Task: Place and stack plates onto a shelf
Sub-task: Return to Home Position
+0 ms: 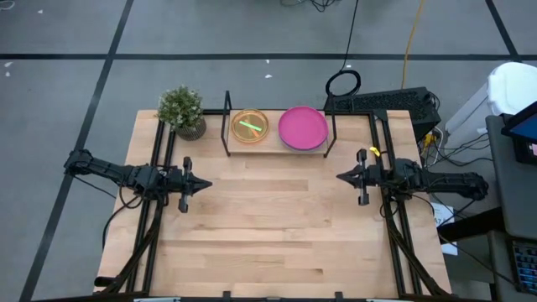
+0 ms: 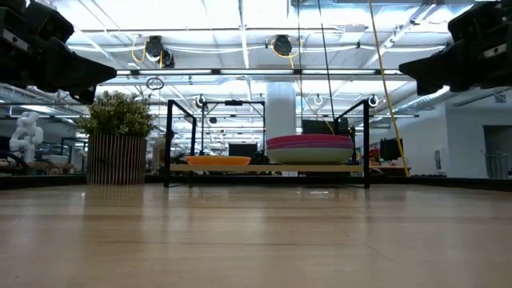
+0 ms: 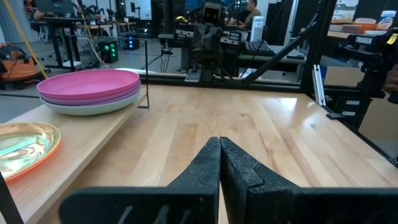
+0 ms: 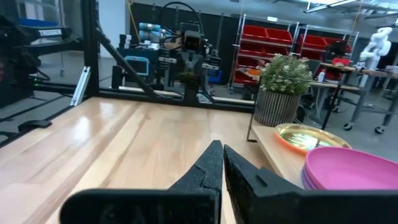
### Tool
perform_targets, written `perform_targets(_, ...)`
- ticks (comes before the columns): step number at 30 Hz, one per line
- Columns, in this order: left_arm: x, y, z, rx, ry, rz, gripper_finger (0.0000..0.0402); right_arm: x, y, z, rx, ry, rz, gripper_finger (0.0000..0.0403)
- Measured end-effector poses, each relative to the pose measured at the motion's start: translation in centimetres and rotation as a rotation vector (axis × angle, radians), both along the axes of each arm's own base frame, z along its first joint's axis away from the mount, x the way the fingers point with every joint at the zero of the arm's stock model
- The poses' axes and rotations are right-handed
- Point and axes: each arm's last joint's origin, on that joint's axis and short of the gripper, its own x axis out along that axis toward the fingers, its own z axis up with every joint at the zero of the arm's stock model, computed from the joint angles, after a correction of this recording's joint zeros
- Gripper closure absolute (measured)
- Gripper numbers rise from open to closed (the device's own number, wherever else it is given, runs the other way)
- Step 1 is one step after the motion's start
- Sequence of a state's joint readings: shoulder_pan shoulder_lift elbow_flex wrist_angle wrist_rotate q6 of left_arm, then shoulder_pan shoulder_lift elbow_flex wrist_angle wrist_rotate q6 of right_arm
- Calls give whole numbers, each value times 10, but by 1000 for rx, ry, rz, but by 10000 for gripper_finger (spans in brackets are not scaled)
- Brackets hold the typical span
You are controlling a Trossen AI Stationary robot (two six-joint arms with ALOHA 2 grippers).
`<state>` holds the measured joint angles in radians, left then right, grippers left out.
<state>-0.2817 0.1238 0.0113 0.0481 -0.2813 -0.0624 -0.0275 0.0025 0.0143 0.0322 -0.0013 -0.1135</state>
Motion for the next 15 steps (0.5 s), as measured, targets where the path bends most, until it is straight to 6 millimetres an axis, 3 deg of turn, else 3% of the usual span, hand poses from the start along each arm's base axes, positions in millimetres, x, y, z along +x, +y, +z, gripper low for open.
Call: perform_targets(15, 0, -1, 0, 42, 2, -39, 399, 0, 0, 0, 21, -2, 4, 403)
